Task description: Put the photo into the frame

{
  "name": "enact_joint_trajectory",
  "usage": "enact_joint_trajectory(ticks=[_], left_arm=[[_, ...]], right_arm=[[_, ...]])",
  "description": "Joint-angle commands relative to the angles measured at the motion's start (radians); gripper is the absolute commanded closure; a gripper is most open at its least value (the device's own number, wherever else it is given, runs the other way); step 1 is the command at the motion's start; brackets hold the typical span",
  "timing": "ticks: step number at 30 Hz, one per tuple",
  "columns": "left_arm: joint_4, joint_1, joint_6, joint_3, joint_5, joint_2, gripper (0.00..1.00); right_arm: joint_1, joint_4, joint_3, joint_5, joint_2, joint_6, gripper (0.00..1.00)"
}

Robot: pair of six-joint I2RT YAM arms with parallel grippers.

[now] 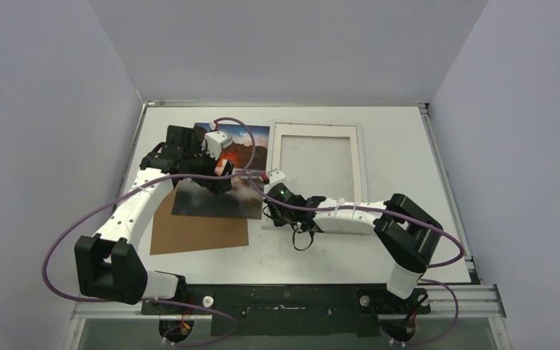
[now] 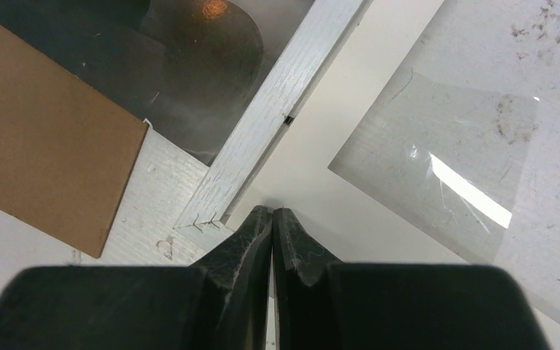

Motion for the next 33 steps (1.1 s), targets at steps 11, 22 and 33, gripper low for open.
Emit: enact_joint_trajectory(ticks=[11, 22, 33], left_arm=[[0.012, 0.004, 0.02, 0.039, 0.021, -0.031, 0.0], [0.013, 0.005, 0.017, 0.033, 0.014, -0.023, 0.0], [0.031, 0.0, 0.005, 0.017, 0.012, -0.024, 0.0]], right_arm=[[0.002, 0.03, -0.032, 0.006, 0.028, 0.008, 0.95], [0.004, -0.006, 0.016, 0.023, 0.019, -0.008, 0.95], [-0.023, -0.052, 0.182, 0.021, -0.022, -0.06, 0.94]])
